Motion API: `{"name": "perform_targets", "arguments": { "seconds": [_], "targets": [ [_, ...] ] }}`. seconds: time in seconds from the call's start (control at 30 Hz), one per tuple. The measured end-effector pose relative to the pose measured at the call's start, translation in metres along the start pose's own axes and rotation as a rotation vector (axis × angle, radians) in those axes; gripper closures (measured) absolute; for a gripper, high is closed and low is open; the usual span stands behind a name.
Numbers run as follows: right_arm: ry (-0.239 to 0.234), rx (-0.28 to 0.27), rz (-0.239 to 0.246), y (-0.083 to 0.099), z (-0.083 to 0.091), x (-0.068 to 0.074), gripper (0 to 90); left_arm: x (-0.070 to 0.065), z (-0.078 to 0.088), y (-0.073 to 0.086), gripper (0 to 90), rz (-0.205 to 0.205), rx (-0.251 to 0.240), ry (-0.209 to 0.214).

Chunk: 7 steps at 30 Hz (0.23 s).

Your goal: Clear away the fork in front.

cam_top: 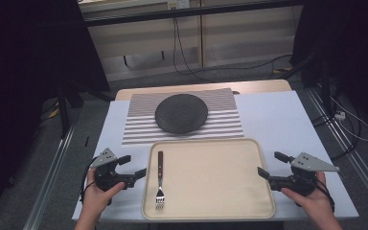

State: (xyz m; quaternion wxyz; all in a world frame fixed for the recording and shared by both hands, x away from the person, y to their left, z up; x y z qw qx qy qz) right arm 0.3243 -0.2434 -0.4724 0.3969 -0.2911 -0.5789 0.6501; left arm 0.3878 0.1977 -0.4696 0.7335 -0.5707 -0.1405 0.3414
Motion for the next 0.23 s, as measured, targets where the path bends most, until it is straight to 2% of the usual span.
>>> {"name": "perform_targets", "arguments": {
  "seconds": [0.23],
  "targets": [
    [0.003,0.013,0.002,0.0035,-0.0007,-0.0019,15.1,0.0011,-0.0012,0.0001,11.3,0.001,0.003,-0.004]
  ]
}}
Point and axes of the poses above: each handheld gripper's, and its own axes: z roughly backward along the jaws, y roughly out of its underside, x roughly to its left, the point moved 8 cm from there along -z, roughly forward along the jaws, and after that the axes turned 12 degrees about -x, right-handed, at the moved point
